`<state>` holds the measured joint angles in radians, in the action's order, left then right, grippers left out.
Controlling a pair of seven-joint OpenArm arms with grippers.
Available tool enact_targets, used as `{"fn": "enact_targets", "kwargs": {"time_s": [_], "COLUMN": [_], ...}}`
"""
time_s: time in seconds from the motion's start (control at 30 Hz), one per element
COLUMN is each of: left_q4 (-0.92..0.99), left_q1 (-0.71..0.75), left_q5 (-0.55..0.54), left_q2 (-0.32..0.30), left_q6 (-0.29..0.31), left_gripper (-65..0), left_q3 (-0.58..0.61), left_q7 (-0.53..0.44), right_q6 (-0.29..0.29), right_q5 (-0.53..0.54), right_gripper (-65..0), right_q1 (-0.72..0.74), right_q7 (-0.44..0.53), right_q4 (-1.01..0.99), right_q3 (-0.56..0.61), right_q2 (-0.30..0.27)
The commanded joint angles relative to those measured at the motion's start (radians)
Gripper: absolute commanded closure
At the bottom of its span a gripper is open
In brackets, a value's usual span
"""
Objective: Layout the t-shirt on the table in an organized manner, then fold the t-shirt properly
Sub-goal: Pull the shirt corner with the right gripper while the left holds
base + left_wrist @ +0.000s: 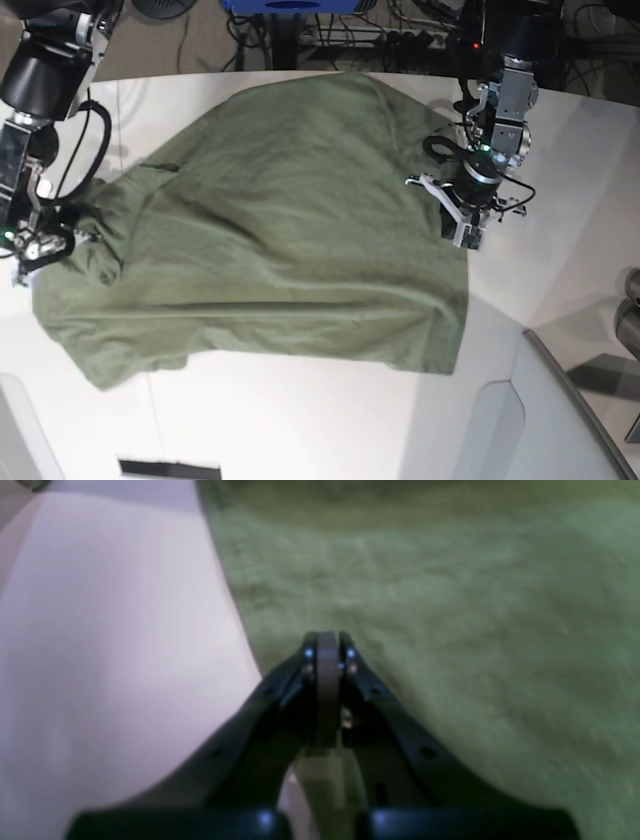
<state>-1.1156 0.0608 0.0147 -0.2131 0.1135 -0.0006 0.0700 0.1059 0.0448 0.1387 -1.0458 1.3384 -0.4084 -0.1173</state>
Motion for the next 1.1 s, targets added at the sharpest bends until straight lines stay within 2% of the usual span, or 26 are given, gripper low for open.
{"fn": "enact_targets", "kwargs": {"time_s": [0.0, 0.13, 0.37, 0.4, 0.5, 0.57, 0.63, 0.77, 0.83, 0.93, 1.07], "left_q4": [-0.017, -0.044, -0.050, -0.050, -0.050, -0.050, -0.050, -0.065, -0.093, -0.130, -0.134], "left_q1": [0.001, 0.015, 0.029, 0.030, 0.030, 0.030, 0.030, 0.035, 0.052, 0.058, 0.052], "left_q5": [-0.005, -0.005, -0.011, -0.011, -0.011, -0.011, -0.012, -0.012, -0.009, -0.006, -0.006], "left_q2": [-0.013, -0.018, -0.030, -0.030, -0.030, -0.030, -0.030, -0.032, -0.032, -0.032, -0.030], "left_q6": [-0.002, -0.002, -0.002, -0.002, -0.002, -0.002, -0.002, -0.002, -0.002, -0.002, -0.002], "left_gripper": [0.0, 0.0, 0.0, 0.0, 0.0, 0.0, 0.0, 0.0, 0.0, 0.0, 0.0], "left_q3": [-0.006, -0.008, -0.009, -0.009, -0.009, -0.009, -0.009, -0.009, -0.009, -0.008, -0.008], "left_q7": [-0.020, -0.020, -0.020, -0.020, -0.020, -0.020, -0.020, -0.020, -0.020, -0.014, -0.014], "right_q6": [0.001, 0.001, 0.001, 0.001, 0.001, 0.001, 0.001, 0.001, 0.001, 0.001, 0.001], "right_q5": [0.000, 0.000, 0.000, 0.000, 0.000, 0.000, 0.000, 0.000, 0.000, 0.002, 0.002], "right_gripper": [-19.5, -19.1, -18.6, -17.0, 0.0, -1.4, 0.0, 0.0, 0.0, 0.0, 0.0], "right_q1": [0.026, 0.026, 0.026, 0.026, 0.026, 0.023, -0.006, -0.101, -0.139, -0.175, -0.230], "right_q7": [0.032, 0.078, 0.081, 0.081, 0.069, 0.045, 0.008, -0.097, -0.170, -0.261, -0.276], "right_q4": [0.000, -0.047, -0.056, -0.053, -0.050, -0.035, 0.029, 0.258, 0.369, 0.445, 0.456], "right_q3": [0.001, 0.001, 0.001, 0.001, 0.001, 0.001, -0.001, -0.013, -0.073, -0.139, -0.203], "right_q2": [-0.014, -0.015, -0.017, -0.025, -0.034, -0.040, -0.057, -0.063, -0.051, 0.000, 0.037]}}
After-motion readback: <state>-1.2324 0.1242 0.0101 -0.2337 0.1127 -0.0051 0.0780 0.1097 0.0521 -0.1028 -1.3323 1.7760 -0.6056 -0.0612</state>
